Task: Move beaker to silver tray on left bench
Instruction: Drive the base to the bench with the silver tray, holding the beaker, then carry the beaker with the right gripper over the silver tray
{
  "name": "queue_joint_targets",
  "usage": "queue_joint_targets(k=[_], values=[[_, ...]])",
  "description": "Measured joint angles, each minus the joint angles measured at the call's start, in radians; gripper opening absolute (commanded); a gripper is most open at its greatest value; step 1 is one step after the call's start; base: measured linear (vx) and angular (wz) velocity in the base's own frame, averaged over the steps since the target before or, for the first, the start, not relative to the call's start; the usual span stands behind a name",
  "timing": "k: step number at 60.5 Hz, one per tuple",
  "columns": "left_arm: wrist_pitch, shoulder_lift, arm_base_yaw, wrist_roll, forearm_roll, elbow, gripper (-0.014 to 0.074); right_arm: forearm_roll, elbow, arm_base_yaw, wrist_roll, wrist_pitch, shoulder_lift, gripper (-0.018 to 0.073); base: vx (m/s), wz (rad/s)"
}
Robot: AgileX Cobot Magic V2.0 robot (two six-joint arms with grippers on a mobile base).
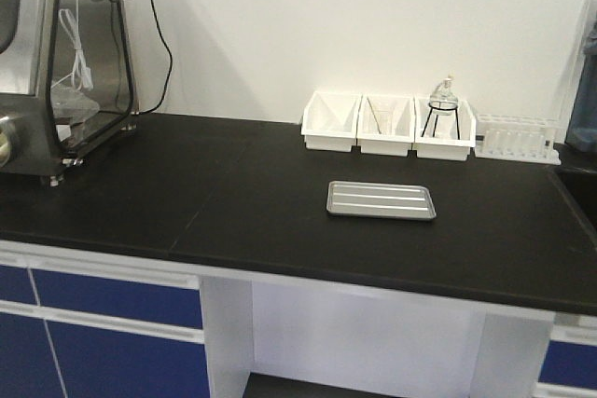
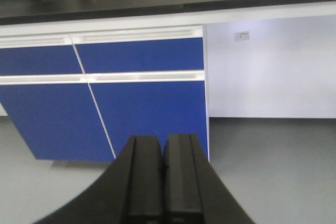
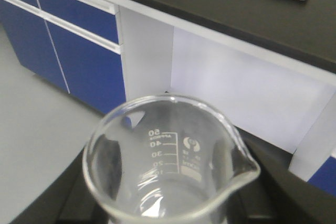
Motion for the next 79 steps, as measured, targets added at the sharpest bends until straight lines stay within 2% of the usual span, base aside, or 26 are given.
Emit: queue_joint_targets(k=[44,79], values=[[0.0,0.0,0.0,0.0,0.0,0.0,0.0001,0.0,0.0,0.0,0.0,0.0,0.0,-0.0011,0.41,-0.17],[0.0,0.0,0.0,0.0,0.0,0.0,0.0001,0.0,0.0,0.0,0.0,0.0,0.0,-0.0011,0.27,-0.18]])
